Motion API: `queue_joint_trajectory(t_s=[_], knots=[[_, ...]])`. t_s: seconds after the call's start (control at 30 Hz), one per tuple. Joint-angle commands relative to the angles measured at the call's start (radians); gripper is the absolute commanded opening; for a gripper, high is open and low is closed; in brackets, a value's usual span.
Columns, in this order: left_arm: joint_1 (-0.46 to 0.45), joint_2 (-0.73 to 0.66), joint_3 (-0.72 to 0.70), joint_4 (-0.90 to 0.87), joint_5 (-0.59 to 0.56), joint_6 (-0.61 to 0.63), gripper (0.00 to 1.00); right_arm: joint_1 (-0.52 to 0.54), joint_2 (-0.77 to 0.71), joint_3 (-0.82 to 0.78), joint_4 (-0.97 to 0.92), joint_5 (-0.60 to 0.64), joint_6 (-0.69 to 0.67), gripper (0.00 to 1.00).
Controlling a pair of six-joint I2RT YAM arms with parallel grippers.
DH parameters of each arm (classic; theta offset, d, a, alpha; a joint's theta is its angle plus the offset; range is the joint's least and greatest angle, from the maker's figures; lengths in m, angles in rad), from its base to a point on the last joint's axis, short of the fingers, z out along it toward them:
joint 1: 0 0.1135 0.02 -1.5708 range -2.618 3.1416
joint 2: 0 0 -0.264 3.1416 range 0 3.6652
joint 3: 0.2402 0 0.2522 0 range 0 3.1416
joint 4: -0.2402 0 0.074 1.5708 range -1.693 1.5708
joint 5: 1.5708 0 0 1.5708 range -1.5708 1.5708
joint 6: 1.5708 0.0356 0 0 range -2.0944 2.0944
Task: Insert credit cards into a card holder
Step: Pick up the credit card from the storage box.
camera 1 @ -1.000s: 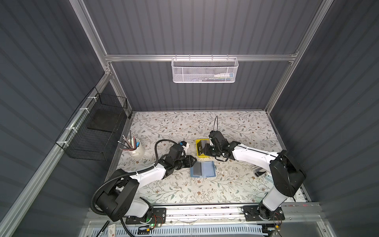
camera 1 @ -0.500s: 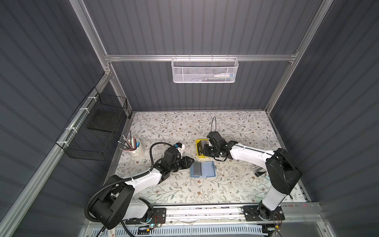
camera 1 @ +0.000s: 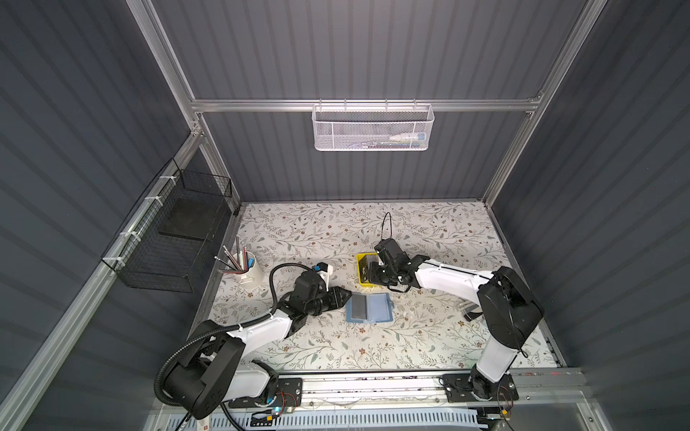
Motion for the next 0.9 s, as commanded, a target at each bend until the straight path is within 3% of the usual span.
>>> queue_joint_trajectory(t_s=[0.0, 0.87], knots=[[0.006, -0.018, -0.013, 0.024, 0.024, -0.007, 0.31, 0.005, 0.018, 0.034, -0.019, 0.006, 0.001, 0.20], [0.006, -0.011, -0.026, 0.046, 0.029, -0.014, 0.31, 0.007, 0.069, 0.064, -0.024, 0.011, 0.003, 0.13]])
